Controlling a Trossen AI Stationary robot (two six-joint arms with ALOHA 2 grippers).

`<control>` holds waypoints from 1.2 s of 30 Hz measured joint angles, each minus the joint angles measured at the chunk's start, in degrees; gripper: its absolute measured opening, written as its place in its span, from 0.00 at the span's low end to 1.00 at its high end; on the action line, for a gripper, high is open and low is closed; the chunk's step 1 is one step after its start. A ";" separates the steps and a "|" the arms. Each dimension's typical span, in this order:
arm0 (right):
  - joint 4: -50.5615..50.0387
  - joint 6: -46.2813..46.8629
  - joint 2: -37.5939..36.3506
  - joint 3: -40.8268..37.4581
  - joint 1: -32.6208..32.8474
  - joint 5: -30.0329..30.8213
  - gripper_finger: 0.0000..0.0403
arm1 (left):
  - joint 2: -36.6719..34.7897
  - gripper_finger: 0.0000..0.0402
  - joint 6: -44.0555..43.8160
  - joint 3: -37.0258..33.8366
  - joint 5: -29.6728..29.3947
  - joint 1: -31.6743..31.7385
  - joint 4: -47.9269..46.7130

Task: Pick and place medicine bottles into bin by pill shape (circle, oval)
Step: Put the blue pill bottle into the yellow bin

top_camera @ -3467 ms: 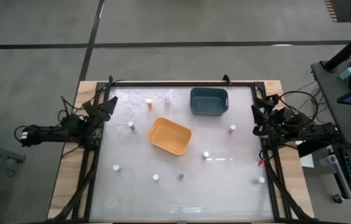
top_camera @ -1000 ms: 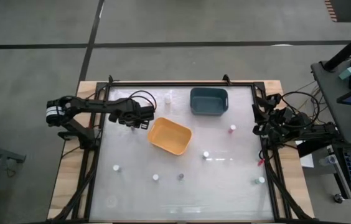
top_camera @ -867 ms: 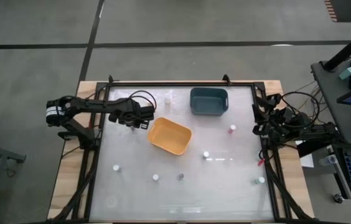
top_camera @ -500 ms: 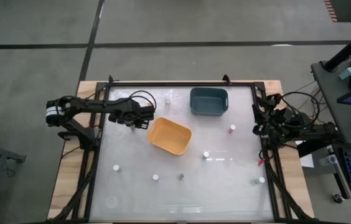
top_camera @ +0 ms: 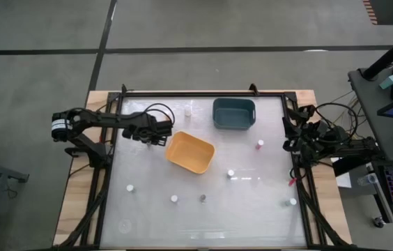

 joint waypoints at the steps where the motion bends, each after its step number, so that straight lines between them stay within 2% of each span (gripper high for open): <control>1: 0.00 0.00 0.00 0.00 0.00 0.00 0.42 | 0.00 0.46 -0.02 -0.35 0.02 0.00 0.29; 9: 0.02 -0.42 0.01 0.00 0.00 0.01 0.42 | 0.00 0.46 -0.03 -0.24 0.02 -0.02 0.49; 19: 0.02 -0.59 0.02 0.00 0.00 0.00 0.42 | 0.00 0.23 -0.15 -0.24 0.00 -0.02 0.40; 24: 0.02 -0.83 0.00 0.00 0.00 0.01 0.42 | 0.00 0.23 -0.07 0.38 0.54 -0.04 -1.04; 31: 0.02 -1.05 0.00 0.00 0.00 0.55 0.42 | 0.00 0.24 -0.02 7.83 1.40 -1.28 -10.46; 36: 0.03 -1.60 0.00 0.00 -0.02 1.11 0.42 | 0.00 0.23 3.06 15.72 1.47 -4.01 -11.25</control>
